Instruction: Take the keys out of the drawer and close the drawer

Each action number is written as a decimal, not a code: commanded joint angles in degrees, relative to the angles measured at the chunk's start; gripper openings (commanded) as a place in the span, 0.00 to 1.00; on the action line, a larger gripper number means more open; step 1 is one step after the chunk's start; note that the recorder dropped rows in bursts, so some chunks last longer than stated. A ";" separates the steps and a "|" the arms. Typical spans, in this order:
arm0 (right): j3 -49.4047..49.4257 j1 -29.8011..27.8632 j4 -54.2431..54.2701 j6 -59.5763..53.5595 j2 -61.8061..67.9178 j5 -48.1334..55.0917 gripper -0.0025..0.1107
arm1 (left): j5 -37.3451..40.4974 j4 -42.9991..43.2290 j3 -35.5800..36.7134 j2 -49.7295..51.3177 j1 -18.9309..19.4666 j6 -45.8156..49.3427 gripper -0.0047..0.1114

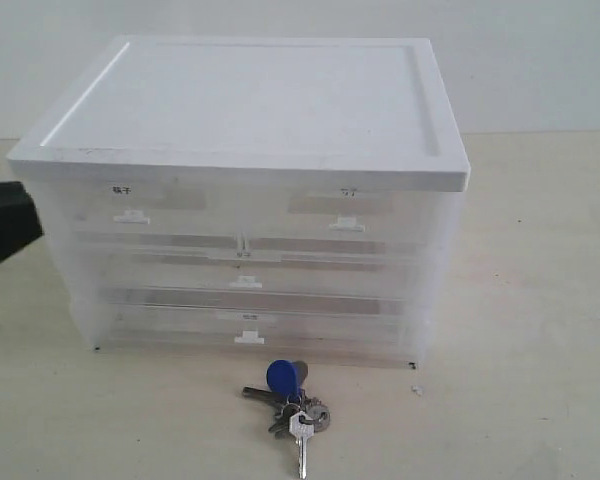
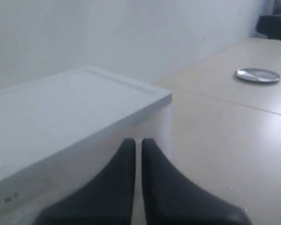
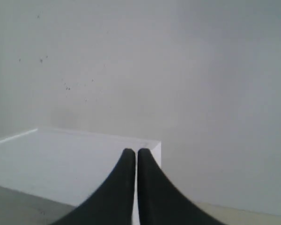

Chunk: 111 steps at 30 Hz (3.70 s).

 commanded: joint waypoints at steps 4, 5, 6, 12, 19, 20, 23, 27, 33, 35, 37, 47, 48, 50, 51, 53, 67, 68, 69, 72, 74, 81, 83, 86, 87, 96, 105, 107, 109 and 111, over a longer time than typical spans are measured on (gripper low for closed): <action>1.69 0.10 0.92 3.44 -14.34 13.46 0.02 | -0.27 -0.09 2.14 -6.55 -0.03 -0.32 0.08; 1.69 0.10 0.92 3.55 -14.34 13.46 0.02 | -0.27 -0.09 2.37 -6.66 -0.03 -0.32 0.08; 1.69 0.20 0.92 3.55 -14.34 13.13 0.02 | -0.63 -0.09 2.49 -6.90 -0.03 -0.58 0.08; 1.69 0.20 1.39 3.55 -14.34 14.00 0.02 | -0.45 -0.09 2.89 -6.77 -0.03 -0.81 0.08; 1.69 0.20 1.39 3.04 -14.34 13.99 0.02 | -4.62 -0.09 3.06 -6.77 -0.03 -0.81 0.08; 1.69 0.20 1.39 3.04 -14.34 13.99 0.02 | -4.90 -0.09 3.06 -6.77 -0.03 -0.81 0.08; 1.69 0.20 1.39 3.29 -14.34 13.99 0.02 | -5.59 -0.09 3.06 -6.77 -0.03 -0.81 0.08; 1.69 0.20 1.39 3.29 -14.34 13.87 0.02 | -5.55 0.01 3.06 -6.77 -0.03 -0.81 0.08; 1.69 0.20 1.39 3.29 -14.34 13.87 0.02 | -5.55 0.01 3.06 -6.77 -0.03 -0.81 0.08; 1.69 0.20 1.39 3.29 -14.34 13.87 0.02 | -5.55 0.01 3.06 -6.77 -0.03 -0.81 0.08; 1.69 0.20 1.39 3.29 -14.34 13.87 0.02 | -5.55 0.01 3.06 -6.77 -0.03 -0.81 0.08; 1.69 0.20 1.39 3.29 -14.34 13.43 0.02 | -5.23 5.71 3.15 -6.77 -0.03 -0.33 0.08; 1.69 0.20 1.39 3.29 -14.34 13.43 0.02 | -5.74 5.40 3.15 -6.77 -0.03 -0.33 0.08; 1.69 0.20 1.39 3.29 -14.34 13.43 0.02 | -5.76 -1.92 3.15 -6.77 -0.03 1.86 0.08; 1.69 0.20 1.39 3.29 -14.34 13.43 0.02 | -5.04 -6.87 3.15 -6.77 -0.03 5.71 0.08; 1.69 0.20 1.39 3.29 -14.34 13.43 0.02 | -2.14 -21.93 3.15 -6.77 -0.03 17.75 0.08; 1.69 0.20 1.39 3.29 -14.34 13.43 0.02 | 1.49 -70.28 14.63 -6.88 3.89 84.82 0.08; 1.69 0.20 1.39 3.29 -14.34 13.43 0.02 | 0.77 -70.28 15.81 -6.88 5.56 83.34 0.08; 1.69 0.20 1.39 3.29 -14.34 13.43 0.02 | 0.57 -70.28 16.73 -7.12 7.48 81.86 0.08; 1.69 0.20 1.39 3.29 -14.34 13.43 0.02 | 0.57 -70.28 18.73 -9.07 13.74 77.95 0.08; 1.69 0.20 1.39 3.29 -14.34 13.43 0.02 | 0.44 -70.28 19.98 -11.84 18.51 76.94 0.08; 1.69 0.20 1.39 3.29 -14.34 13.43 0.02 | 2.52 -70.99 21.69 -24.23 33.40 76.16 0.08; 1.69 0.20 1.39 3.29 -14.34 13.43 0.02 | 3.54 -70.99 21.69 -26.80 37.61 74.80 0.08; 1.69 0.20 1.39 3.29 -14.34 13.43 0.02 | 3.64 -73.74 21.69 -29.73 44.52 74.50 0.08; 1.69 0.20 1.39 3.29 -14.34 13.43 0.02 | 3.64 -74.40 21.69 -29.88 46.54 74.50 0.08; 1.69 0.20 1.39 3.29 -14.34 13.43 0.02 | 6.35 -74.40 21.69 -29.88 55.57 74.61 0.08; 1.69 0.20 1.39 3.29 -14.34 13.90 0.02 | 12.88 -74.40 21.69 -29.88 55.57 75.52 0.08; 1.69 0.20 1.39 3.29 -14.34 13.90 0.02 | 12.88 -74.40 21.69 -29.88 55.57 75.52 0.08; 1.69 0.20 1.39 3.29 -14.34 13.90 0.02 | 12.88 -74.40 21.69 -29.88 55.57 75.52 0.08; 1.69 0.20 1.39 3.29 -14.34 13.90 0.02 | 12.88 -74.40 21.69 -29.88 55.57 75.52 0.08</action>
